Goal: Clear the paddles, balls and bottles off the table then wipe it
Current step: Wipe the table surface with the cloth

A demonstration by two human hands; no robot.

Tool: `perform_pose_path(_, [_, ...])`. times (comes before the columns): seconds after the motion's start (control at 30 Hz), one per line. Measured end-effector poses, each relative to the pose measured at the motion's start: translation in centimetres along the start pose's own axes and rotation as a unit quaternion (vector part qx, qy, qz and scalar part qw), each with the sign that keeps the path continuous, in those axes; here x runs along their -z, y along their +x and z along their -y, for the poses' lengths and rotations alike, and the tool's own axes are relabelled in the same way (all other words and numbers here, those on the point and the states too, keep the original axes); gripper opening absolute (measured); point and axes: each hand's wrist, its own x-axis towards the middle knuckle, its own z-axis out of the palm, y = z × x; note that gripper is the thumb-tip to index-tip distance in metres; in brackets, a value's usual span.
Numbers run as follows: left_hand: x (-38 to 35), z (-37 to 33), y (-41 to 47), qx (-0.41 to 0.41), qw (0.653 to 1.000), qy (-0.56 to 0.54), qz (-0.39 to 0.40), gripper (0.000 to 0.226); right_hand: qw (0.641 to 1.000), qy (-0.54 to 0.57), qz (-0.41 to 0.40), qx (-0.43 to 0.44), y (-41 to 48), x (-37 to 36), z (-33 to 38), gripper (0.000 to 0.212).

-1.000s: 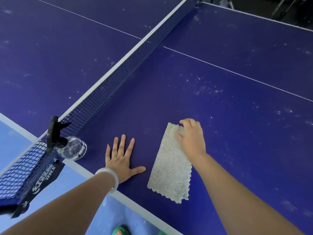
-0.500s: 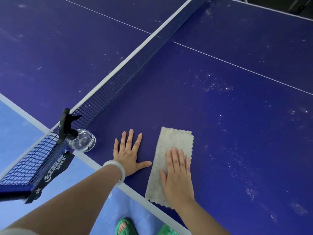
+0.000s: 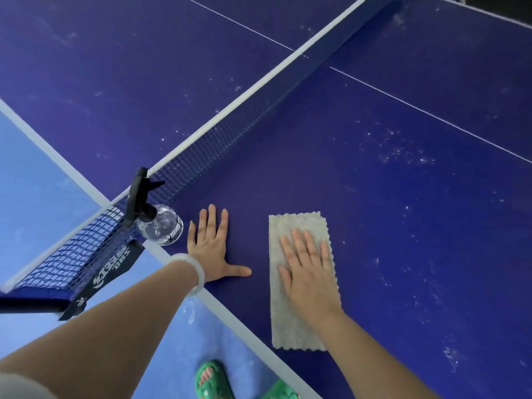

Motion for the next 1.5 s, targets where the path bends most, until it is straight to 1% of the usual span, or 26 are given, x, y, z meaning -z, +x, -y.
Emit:
perform_pose_path(0.03, [0.0,0.1,0.1,0.000,1.000,0.007,0.004,0.147,1.000,-0.012,-0.008,-0.021,1.6,0.1,-1.5,0.059])
perform_pose_path(0.13, [-0.1,0.1,0.3,0.003,1.000,0.012,0.007,0.148,0.983,0.001,0.002,-0.182,5.5,0.7,-5.4,0.060])
perform_pose_path(0.2, [-0.1,0.1,0.2,0.002,1.000,0.015,0.006,0.146,0.972,0.018,-0.005,-0.233,5.5,0.9,-4.6,0.060])
perform_pose_path(0.27, [0.0,0.0,0.3,0.004,1.000,0.016,0.010,0.146,0.983,0.013,-0.021,-0.179,4.3,0.8,-1.2,0.060])
perform_pose_path(0.33, [0.1,-0.1,0.2,0.005,1.000,0.016,0.014,0.145,0.998,0.009,-0.011,-0.065,4.3,0.5,1.2,0.062])
perform_pose_path(0.4, [0.2,-0.1,0.1,0.006,1.000,0.014,0.018,0.146,1.000,-0.003,0.011,0.029,7.1,1.0,1.2,0.062])
perform_pose_path(0.43, [0.3,-0.1,0.0,0.004,1.000,0.013,0.022,0.146,0.999,-0.014,0.016,0.044,8.8,1.2,0.3,0.061])
perform_pose_path(0.47, [0.3,-0.1,0.0,0.003,1.000,0.011,0.024,0.146,0.999,-0.020,0.020,0.027,10.5,1.3,-1.1,0.060])
perform_pose_path(0.57, [0.3,-0.1,0.1,0.004,1.000,0.010,0.024,0.146,0.987,0.016,0.035,-0.157,12.8,2.1,-5.6,0.060])
perform_pose_path(0.63, [0.3,-0.1,0.1,0.002,1.000,0.011,0.026,0.146,0.971,0.038,0.032,-0.234,11.6,2.3,-5.4,0.061])
perform_pose_path(0.7, [0.3,-0.1,0.1,0.002,1.000,0.012,0.028,0.146,0.979,0.031,0.015,-0.199,8.9,1.6,-1.9,0.062])
perform_pose_path(0.77, [0.3,-0.1,0.0,0.003,1.000,0.013,0.026,0.145,0.996,0.019,0.001,-0.087,5.8,0.7,1.7,0.064])
perform_pose_path(0.83, [0.4,-0.1,0.0,0.004,1.000,0.011,0.020,0.144,1.000,-0.005,0.012,0.024,4.8,0.9,1.7,0.063])
perform_pose_path(0.87, [0.4,-0.2,-0.1,0.004,1.000,0.009,0.020,0.144,0.999,-0.015,0.017,0.049,5.3,1.2,0.1,0.062])
perform_pose_path(0.93, [0.5,-0.2,-0.1,0.005,1.000,0.004,0.019,0.145,0.999,-0.017,0.034,-0.008,6.7,1.8,-3.8,0.060])
perform_pose_path(1.0, [0.5,-0.2,-0.1,0.004,1.000,0.004,0.015,0.145,0.989,0.003,0.027,-0.148,7.4,2.0,-6.5,0.060])
perform_pose_path(1.07, [0.5,-0.2,-0.2,0.005,1.000,0.003,0.014,0.144,0.978,0.005,0.010,-0.210,6.9,1.7,-4.8,0.062])
perform_pose_path(1.1, [0.5,-0.2,-0.2,0.004,1.000,0.003,0.014,0.144,0.983,0.004,-0.002,-0.185,6.0,1.3,-3.1,0.063])
perform_pose_path(1.17, [0.5,-0.2,-0.2,0.005,1.000,0.003,0.013,0.144,0.998,0.002,-0.005,-0.055,3.7,0.9,-0.2,0.062])
perform_pose_path(1.23, [0.5,-0.2,-0.2,0.007,1.000,0.004,0.014,0.145,0.997,-0.021,0.017,0.070,2.5,1.3,-0.5,0.060])
perform_pose_path(1.27, [0.4,-0.2,-0.2,0.008,1.000,0.005,0.014,0.146,0.996,-0.025,0.024,0.086,2.9,1.4,-2.0,0.059])
perform_pose_path(1.3, [0.4,-0.2,-0.2,0.009,1.000,0.005,0.014,0.146,0.997,-0.027,0.026,0.061,3.6,1.5,-3.6,0.059])
perform_pose_path(1.4, [0.4,-0.2,-0.1,0.009,1.000,0.007,0.015,0.147,0.988,-0.008,0.013,-0.155,5.7,1.3,-6.5,0.060])
perform_pose_path(1.43, [0.4,-0.2,-0.1,0.010,1.000,0.007,0.016,0.147,0.981,-0.005,0.005,-0.196,5.9,1.3,-5.7,0.060])
perform_pose_path(1.47, [0.4,-0.2,-0.1,0.010,1.000,0.007,0.017,0.147,0.980,-0.002,-0.003,-0.199,5.8,1.2,-4.2,0.062])
perform_pose_path(1.5, [0.4,-0.1,-0.1,0.010,1.000,0.006,0.018,0.147,0.986,0.008,-0.011,-0.166,5.2,1.1,-2.4,0.063])
